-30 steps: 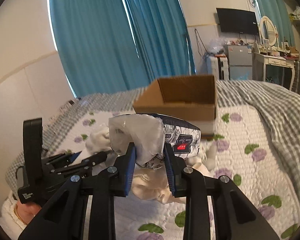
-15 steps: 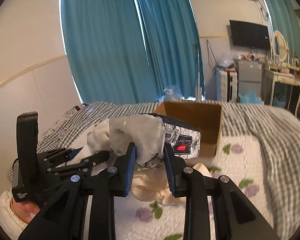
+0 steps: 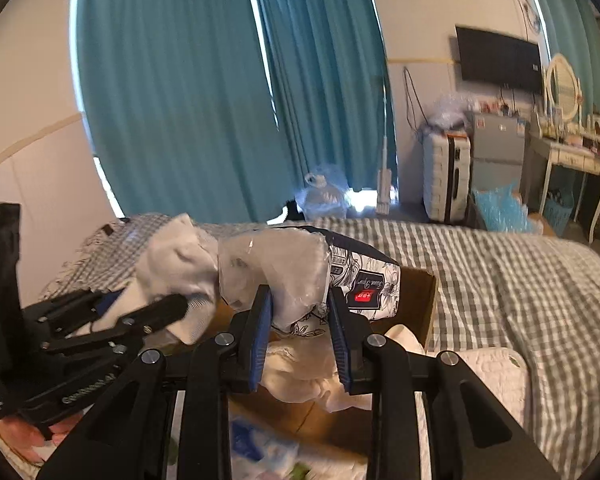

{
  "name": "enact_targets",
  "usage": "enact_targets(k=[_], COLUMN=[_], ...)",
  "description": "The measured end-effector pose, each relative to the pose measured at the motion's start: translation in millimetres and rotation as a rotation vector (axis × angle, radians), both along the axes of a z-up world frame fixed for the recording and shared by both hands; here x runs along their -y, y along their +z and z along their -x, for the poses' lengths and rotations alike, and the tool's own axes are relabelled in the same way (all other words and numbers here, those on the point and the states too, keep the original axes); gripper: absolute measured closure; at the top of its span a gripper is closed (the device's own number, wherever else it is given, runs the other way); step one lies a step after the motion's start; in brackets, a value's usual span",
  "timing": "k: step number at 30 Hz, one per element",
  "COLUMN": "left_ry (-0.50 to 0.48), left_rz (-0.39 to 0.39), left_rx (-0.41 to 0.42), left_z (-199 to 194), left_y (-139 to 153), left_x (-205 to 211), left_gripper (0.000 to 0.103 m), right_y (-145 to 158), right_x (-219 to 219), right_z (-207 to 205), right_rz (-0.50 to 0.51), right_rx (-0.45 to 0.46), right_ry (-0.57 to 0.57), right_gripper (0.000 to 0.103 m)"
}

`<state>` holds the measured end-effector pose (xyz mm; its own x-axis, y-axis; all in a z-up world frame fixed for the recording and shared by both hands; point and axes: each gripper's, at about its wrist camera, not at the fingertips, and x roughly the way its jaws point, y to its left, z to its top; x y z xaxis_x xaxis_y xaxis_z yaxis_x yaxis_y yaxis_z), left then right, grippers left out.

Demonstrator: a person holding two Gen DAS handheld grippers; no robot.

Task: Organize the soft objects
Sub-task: 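Carry the sock and tissue pack into the cardboard box and release both, then grasp the white cloth with the left tool while the right tool grasps the pipe-cleaner toy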

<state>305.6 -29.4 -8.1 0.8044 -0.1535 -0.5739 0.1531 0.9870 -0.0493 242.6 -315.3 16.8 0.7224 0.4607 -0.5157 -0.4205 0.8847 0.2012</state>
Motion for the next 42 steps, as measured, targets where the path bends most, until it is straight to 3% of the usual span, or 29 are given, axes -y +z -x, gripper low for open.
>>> enact_targets(k=[5, 6, 8, 9, 10, 11, 17, 23, 25, 30, 35, 42], left_ry=[-0.026, -0.038, -0.048, -0.04, -0.029, -0.021, -0.028, -0.023, -0.019, -0.047, -0.038, -0.036], left_rz=[-0.016, -0.011, -0.016, -0.031, -0.051, -0.061, -0.035, -0.021, 0.0, 0.026, -0.001, -0.056], left_rx=[-0.006, -0.008, 0.007, 0.026, 0.048, 0.064, 0.093, 0.231, 0.278, 0.332, 0.328, 0.196], left_z=[-16.3, -16.6, -14.0, -10.9, -8.5, -4.0, 24.5, 101.7, 128.0, 185.4, 218.4, 218.8], left_y=[-24.6, -24.9, -22.1, -18.7, -13.5, -8.4, 31.4, 115.9, 145.0, 189.3, 183.6, 112.5], left_x=[6.0, 6.9, 11.1, 13.3, 15.2, 16.5, 10.7, -1.8, -8.7, -27.9, -39.5, -47.2], left_gripper=[0.061, 0.055, 0.038, 0.027, 0.025, 0.025, 0.025, 0.025, 0.014, 0.013, 0.014, 0.014], right_y=[-26.8, -29.8, -29.9, -26.1, -21.9, -16.9, 37.9, 123.9, 152.0, 195.5, 187.1, 113.2], right_x=[10.4, 14.4, 21.1, 24.2, 26.8, 29.2, 38.5, 39.4, 38.5, 33.9, 24.5, 9.0], right_z=[-22.8, -24.3, -23.8, -21.4, -18.8, -16.5, 26.0, 110.4, 139.5, 206.8, 243.2, 250.1], right_rz=[-0.035, -0.048, -0.077, -0.081, -0.073, -0.066, 0.012, 0.116, 0.142, 0.184, 0.213, 0.238], right_rx=[-0.064, -0.074, -0.075, -0.065, -0.053, -0.041, 0.066, 0.211, 0.248, 0.305, 0.286, 0.172], right_ry=[-0.001, -0.013, -0.016, -0.027, -0.041, -0.051, -0.098, -0.131, -0.14, -0.14, -0.148, -0.143], right_gripper=[0.069, 0.067, 0.058, 0.045, 0.033, 0.032, 0.031, 0.018, 0.008, 0.007, 0.007, 0.007])
